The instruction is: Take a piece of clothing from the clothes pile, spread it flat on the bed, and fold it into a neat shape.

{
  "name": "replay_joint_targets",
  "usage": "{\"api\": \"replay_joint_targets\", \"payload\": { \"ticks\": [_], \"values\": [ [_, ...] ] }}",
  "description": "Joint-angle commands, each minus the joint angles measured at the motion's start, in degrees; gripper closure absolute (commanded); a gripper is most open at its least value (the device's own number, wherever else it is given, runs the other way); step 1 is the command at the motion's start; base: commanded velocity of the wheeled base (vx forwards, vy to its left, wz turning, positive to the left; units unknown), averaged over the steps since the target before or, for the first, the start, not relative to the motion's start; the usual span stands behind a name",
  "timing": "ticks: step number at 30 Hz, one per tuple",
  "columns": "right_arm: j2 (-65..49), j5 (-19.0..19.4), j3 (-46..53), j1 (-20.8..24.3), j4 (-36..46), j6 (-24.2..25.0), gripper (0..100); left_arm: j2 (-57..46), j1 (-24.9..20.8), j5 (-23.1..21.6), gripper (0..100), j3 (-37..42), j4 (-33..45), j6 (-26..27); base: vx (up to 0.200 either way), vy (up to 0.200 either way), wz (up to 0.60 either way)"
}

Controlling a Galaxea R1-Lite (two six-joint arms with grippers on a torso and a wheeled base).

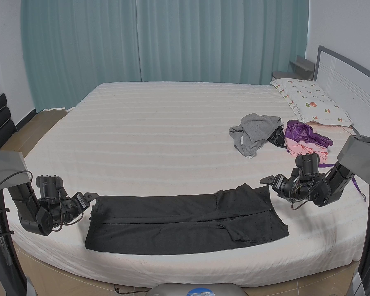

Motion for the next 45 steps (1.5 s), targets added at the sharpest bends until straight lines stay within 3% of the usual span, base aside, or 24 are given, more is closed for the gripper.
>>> {"api": "replay_joint_targets", "payload": {
  "ticks": [1,9,23,24,36,41,45],
  "values": [
    [3.29,0.80,-4.61,-0.41,0.18,0.64,0,1.88,-1.53,0.05,0,-7.11,1.87,-0.94,0.000,0.000,0.00],
    [6.90,1.77,-9.00,-1.47,0.97,0.73,0,10.40,-4.08,0.84,0,-18.71,8.02,-0.85,0.000,0.000,0.00],
    [9.01,4.32,-10.50,-3.05,0.53,5.12,0,12.25,-3.55,3.39,0,-20.38,8.64,1.09,0.000,0.000,0.00],
    [9.01,4.67,-10.50,-2.96,0.53,5.12,0,12.51,-3.64,4.18,100,-20.65,8.64,1.09,0.000,0.000,0.00],
    [11.12,5.20,-12.17,-1.73,0.18,5.21,0,14.09,-4.08,10.86,100,-20.03,5.65,1.79,0.000,0.000,0.00],
    [12.52,4.85,-13.49,-1.47,-0.09,5.04,0,13.83,-3.99,12.44,100,-19.86,4.24,-2.61,0.000,0.000,0.00],
    [12.96,4.85,-14.10,-1.38,-0.18,4.86,0,13.83,-3.99,12.44,100,-20.03,4.16,-3.13,0.000,0.000,0.00]
  ]
}}
